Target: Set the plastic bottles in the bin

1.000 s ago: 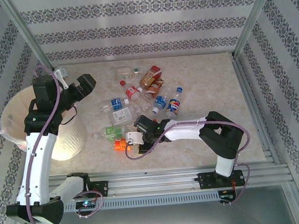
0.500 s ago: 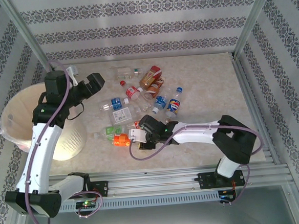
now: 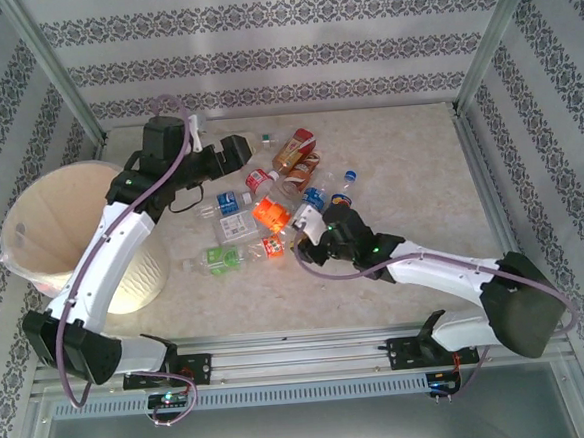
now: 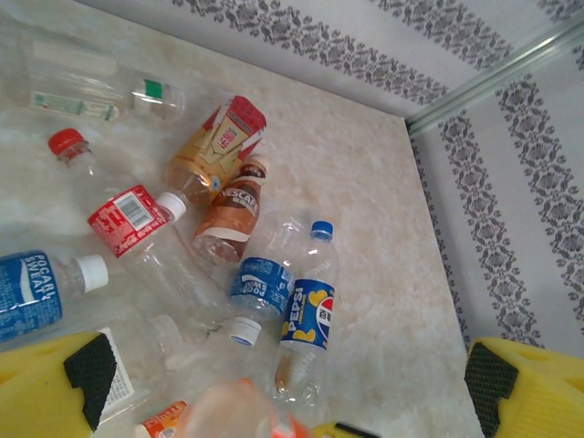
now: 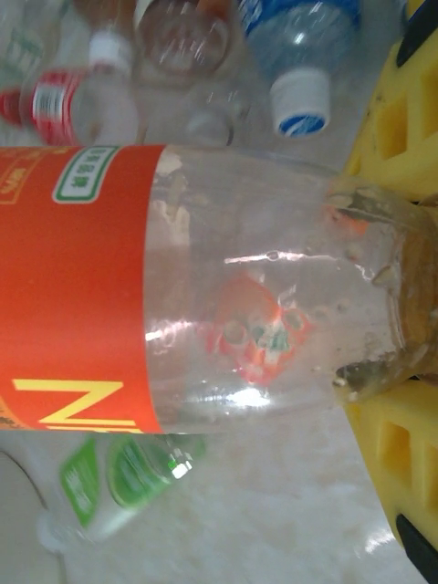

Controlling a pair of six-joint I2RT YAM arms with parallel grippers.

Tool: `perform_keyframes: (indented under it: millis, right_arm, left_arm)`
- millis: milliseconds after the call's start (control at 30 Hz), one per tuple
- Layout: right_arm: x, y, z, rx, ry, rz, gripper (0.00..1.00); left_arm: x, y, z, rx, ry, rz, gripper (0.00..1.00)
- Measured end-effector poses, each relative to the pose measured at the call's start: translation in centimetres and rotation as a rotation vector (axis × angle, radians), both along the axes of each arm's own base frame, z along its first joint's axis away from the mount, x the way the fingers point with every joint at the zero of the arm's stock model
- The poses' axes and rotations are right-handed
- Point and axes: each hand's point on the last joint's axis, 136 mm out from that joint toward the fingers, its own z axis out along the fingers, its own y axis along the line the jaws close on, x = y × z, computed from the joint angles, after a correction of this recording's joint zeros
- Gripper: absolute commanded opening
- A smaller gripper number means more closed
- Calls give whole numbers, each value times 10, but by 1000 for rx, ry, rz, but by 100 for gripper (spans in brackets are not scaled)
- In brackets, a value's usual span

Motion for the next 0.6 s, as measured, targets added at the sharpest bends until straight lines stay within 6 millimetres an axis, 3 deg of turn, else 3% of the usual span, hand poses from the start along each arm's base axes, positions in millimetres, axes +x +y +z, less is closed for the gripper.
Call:
perform_keyframes:
  millis: [167,233,467,600]
  right_arm:
    - [22,-33,13,148,51,-195,25]
    - [29,-39,20,199,60,-243,25]
    - [34,-33,41,339,96,-294,26]
    - [38,-24,55,406,108,-281,26]
  left_arm:
    - [6,-10,-7,-1,-5,-17,100]
    - [7,-22,-10,-23,-11,-62,100]
    - [4,-89,-45,-64,26,-250,100]
    - [6,-106,-63,-77,43,-289,100]
